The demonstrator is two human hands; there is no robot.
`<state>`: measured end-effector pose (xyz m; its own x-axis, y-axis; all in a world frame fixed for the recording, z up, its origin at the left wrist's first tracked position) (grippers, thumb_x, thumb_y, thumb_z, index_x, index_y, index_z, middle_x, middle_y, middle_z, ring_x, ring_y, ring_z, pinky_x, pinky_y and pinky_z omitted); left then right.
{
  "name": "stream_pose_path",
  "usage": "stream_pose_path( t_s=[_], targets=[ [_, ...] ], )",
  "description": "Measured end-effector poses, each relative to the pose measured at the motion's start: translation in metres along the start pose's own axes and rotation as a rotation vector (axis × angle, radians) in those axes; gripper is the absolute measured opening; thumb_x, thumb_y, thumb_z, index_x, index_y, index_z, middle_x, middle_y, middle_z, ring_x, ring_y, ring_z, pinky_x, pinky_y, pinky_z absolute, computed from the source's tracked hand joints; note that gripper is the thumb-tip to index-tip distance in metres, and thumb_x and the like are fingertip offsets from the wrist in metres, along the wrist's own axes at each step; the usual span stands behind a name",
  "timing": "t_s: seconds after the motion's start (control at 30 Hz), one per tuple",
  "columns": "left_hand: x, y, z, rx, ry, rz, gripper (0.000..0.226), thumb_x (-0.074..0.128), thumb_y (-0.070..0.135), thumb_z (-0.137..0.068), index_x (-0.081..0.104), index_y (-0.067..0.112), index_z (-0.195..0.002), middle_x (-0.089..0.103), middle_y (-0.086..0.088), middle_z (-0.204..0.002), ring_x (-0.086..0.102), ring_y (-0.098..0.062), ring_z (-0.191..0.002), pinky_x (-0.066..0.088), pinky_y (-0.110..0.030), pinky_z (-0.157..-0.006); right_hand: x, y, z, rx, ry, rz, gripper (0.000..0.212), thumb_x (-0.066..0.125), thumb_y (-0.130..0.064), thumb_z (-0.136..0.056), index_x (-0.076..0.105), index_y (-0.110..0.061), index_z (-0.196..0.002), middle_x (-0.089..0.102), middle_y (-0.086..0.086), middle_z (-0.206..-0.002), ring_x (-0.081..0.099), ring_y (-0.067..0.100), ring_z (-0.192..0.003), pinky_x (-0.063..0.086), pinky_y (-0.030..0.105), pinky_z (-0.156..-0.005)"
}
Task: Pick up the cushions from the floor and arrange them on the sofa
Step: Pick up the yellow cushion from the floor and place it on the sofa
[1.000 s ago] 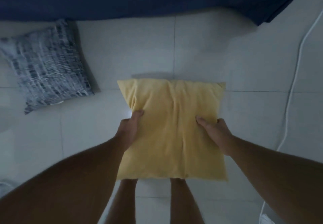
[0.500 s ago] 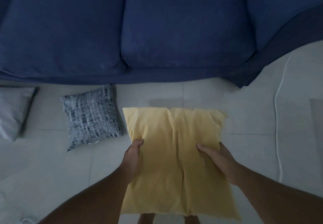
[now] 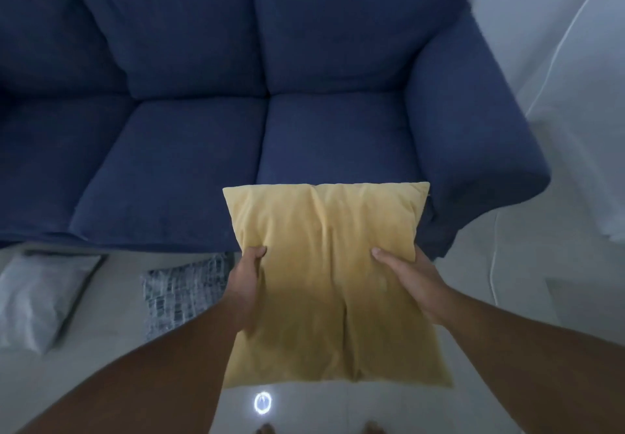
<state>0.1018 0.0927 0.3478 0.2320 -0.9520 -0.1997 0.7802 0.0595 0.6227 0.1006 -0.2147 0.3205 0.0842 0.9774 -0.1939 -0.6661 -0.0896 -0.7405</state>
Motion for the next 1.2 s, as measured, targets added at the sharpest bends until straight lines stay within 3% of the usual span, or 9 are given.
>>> stream_pose_path(
  t_s=[0.07,0.23,0.33,0.5,0.57,0.7,0.87,1.03,1.2],
  targets=[
    [0.001,0.027,0.015,0.058,0.006,0.004,0.045,0.053,0.050,-0.096,0.066,0.016,-0.122,0.069,-0.009,-0.117,0.060,-0.027,-0.100,0.041,-0.045,-0.095,-0.010,-0.034,0.008,-0.049,0.007,-0.008,0.090,0.088,-0.062,-0.075,0.053,-0.031,-0.153,0.070,-0.007,-0.127,0.069,0.019,-0.107,0.056,0.044,-0.096],
    [0.012,0.088,0.053,0.134,0.002,0.025,0.057,0.049,0.050,-0.099,0.059,0.015,-0.143,0.060,-0.009,-0.139,0.054,-0.034,-0.124,0.037,-0.050,-0.103,-0.038,-0.114,0.026,-0.178,0.008,-0.007,0.083,0.085,-0.057,-0.082,0.053,-0.028,-0.152,0.067,-0.014,-0.116,0.065,0.009,-0.098,0.051,0.033,-0.077],
    [0.019,0.116,0.069,0.202,-0.014,0.042,0.048,0.048,0.049,-0.100,0.066,0.017,-0.131,0.067,-0.009,-0.130,0.059,-0.033,-0.120,0.039,-0.048,-0.102,-0.055,-0.150,0.038,-0.221,0.006,-0.011,0.082,0.084,-0.058,-0.082,0.053,-0.029,-0.153,0.067,-0.014,-0.117,0.064,0.009,-0.098,0.050,0.036,-0.083],
    [0.024,0.155,0.101,0.246,-0.024,0.042,0.044,0.049,0.053,-0.097,0.068,0.019,-0.116,0.069,-0.008,-0.116,0.061,-0.031,-0.111,0.041,-0.049,-0.102,-0.083,-0.196,0.057,-0.269,0.005,-0.018,0.076,0.084,-0.055,-0.084,0.053,-0.029,-0.149,0.064,-0.015,-0.112,0.061,0.006,-0.094,0.047,0.032,-0.076],
    [0.026,0.172,0.112,0.262,-0.032,0.047,0.048,0.050,0.053,-0.096,0.069,0.018,-0.122,0.071,-0.010,-0.119,0.063,-0.032,-0.111,0.043,-0.052,-0.107,-0.096,-0.216,0.065,-0.289,0.002,-0.009,0.075,0.084,-0.054,-0.085,0.052,-0.030,-0.148,0.064,-0.014,-0.112,0.061,0.007,-0.095,0.048,0.035,-0.080],
    [0.031,0.211,0.141,0.316,-0.047,0.089,0.029,0.048,0.044,-0.103,0.059,0.020,-0.115,0.063,-0.002,-0.099,0.057,-0.023,-0.090,0.036,-0.043,-0.094,-0.117,-0.256,0.079,-0.334,-0.008,-0.005,0.086,0.085,-0.057,-0.081,0.046,-0.030,-0.152,0.064,-0.008,-0.125,0.064,0.018,-0.108,0.052,0.047,-0.096],
    [0.029,0.249,0.151,0.339,-0.077,0.100,0.036,0.049,0.047,-0.101,0.057,0.020,-0.124,0.062,-0.003,-0.105,0.055,-0.030,-0.109,0.035,-0.047,-0.097,-0.124,-0.297,0.086,-0.375,0.014,-0.002,0.095,0.084,-0.057,-0.083,0.036,-0.028,-0.159,0.058,-0.004,-0.130,0.060,0.023,-0.111,0.049,0.051,-0.099],
    [0.018,0.288,0.149,0.330,-0.110,0.115,0.044,0.053,0.050,-0.094,0.067,0.019,-0.122,0.071,-0.009,-0.114,0.063,-0.033,-0.105,0.043,-0.050,-0.102,-0.108,-0.334,0.079,-0.381,0.026,-0.026,0.091,0.085,-0.055,-0.084,0.036,-0.026,-0.156,0.060,-0.007,-0.121,0.063,0.019,-0.104,0.053,0.049,-0.095],
    [0.000,0.330,0.135,0.332,-0.142,0.100,0.058,0.058,0.056,-0.082,0.075,0.019,-0.123,0.077,-0.012,-0.116,0.069,-0.037,-0.108,0.050,-0.050,-0.101,-0.085,-0.368,0.064,-0.365,0.084,-0.040,0.097,0.083,-0.059,-0.083,0.033,-0.025,-0.159,0.058,-0.001,-0.137,0.061,0.027,-0.120,0.050,0.054,-0.106]
  ],
)
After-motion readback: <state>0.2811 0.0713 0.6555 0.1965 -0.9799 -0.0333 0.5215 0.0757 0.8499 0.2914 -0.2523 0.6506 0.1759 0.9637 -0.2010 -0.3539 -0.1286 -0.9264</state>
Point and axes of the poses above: each hand's wrist, its own z-axis away from the middle knuckle, its own x-axis out of the palm, y = z × x, the point moved 5 cm from there along -z, towards the middle knuckle
